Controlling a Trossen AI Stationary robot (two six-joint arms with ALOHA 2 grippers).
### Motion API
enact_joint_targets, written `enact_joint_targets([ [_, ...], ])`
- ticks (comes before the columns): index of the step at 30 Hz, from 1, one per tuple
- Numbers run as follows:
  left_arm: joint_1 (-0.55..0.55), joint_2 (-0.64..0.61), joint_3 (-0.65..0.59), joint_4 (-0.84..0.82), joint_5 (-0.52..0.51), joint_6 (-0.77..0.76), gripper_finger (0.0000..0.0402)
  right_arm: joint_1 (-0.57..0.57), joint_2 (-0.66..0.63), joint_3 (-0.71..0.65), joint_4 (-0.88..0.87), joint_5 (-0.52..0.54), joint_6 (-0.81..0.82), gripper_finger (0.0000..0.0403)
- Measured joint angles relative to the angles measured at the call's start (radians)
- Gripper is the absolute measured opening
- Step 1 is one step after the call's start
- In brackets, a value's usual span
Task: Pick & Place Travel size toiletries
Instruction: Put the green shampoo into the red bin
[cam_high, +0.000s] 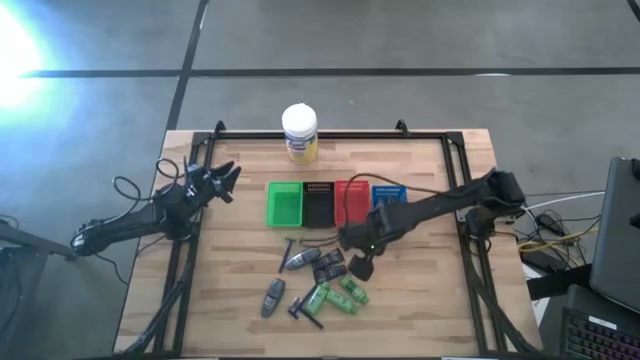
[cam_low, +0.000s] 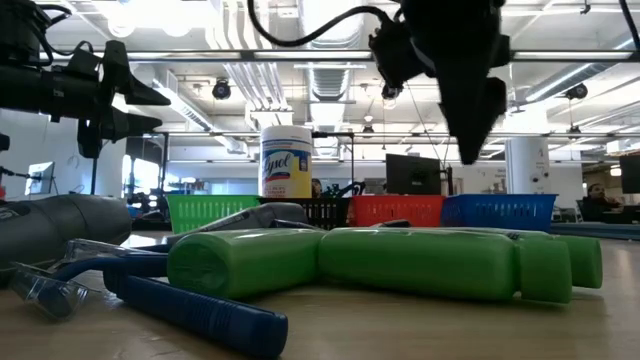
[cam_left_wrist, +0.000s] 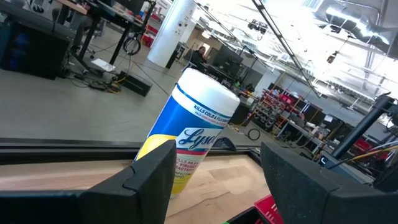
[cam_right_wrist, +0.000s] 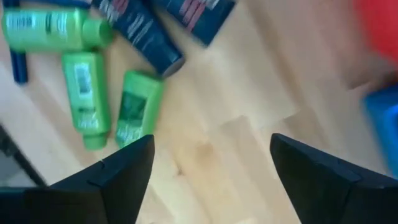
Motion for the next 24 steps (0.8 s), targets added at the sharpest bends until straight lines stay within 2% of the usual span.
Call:
enact_joint_targets([
  [7,0.000,0.000,0.000,0.002,0.000,-0.002,0.0239,0.084,0.071,0.010,0.053,0.020,0.127,0.0299],
  [12,0.000,0.000,0.000,0.003,0.000,-0.003,0.0239,0.126,0.127,0.045,0.065,0.068,0.192,0.0320],
  [19,0.000,0.000,0.000,0.003,0.000,-0.004,0.0239,0.157,0.232,0.098,0.093,0.071,0.225,0.0356],
  [24,0.000,0.000,0.000,0.004,0.000,-0.005,0.0239,0.170,0.283,0.115,0.092,0.080,0.264,0.0355],
])
